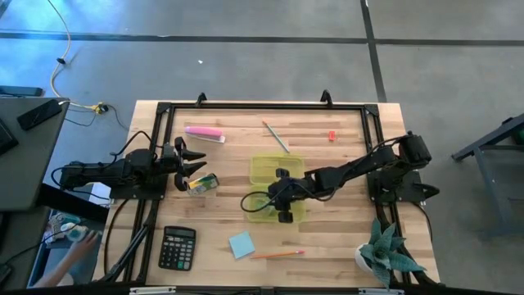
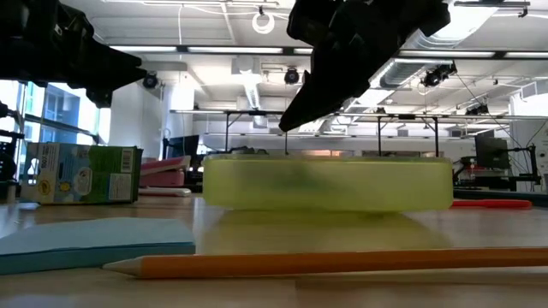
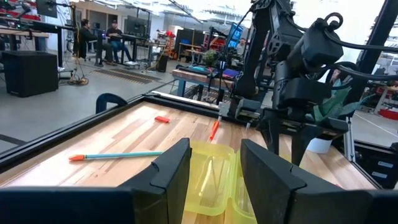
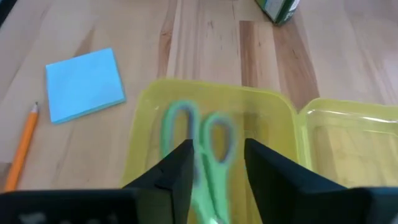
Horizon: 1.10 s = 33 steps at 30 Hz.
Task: Pack school essentials
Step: Put the light green scissors into the supply box, then put the light blue sticky notes into the supply box
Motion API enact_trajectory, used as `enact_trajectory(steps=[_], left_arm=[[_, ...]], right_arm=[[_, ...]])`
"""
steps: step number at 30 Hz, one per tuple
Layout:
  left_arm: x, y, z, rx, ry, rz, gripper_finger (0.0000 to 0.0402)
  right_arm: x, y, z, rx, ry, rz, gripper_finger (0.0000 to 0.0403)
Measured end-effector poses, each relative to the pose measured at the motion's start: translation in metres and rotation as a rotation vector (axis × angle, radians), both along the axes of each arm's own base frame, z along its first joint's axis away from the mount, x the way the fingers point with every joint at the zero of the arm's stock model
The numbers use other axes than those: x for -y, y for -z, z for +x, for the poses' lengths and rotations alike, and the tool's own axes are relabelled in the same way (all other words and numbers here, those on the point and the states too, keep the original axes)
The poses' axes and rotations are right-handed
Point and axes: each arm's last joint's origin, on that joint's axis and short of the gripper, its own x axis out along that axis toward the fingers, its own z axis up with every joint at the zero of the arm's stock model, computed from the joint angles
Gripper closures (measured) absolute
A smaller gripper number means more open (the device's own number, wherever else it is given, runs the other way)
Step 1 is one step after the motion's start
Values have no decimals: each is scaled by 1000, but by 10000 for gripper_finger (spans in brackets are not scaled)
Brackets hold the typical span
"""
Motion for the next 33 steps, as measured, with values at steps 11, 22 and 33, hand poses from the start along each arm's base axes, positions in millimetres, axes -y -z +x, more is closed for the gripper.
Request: enact_trajectory(steps=[11,22,33], left_arm=[[0,0,0,-11,-1,32,261],[0,3,2,-57,-1,58,148],[-1,-2,4,-5,-18,41,86]], right_arm=[[3,-20,-10,24,11,-16,246],[7,-81,-60,76,116,-102,256],[11,-120,-117,113,291,-185,257]])
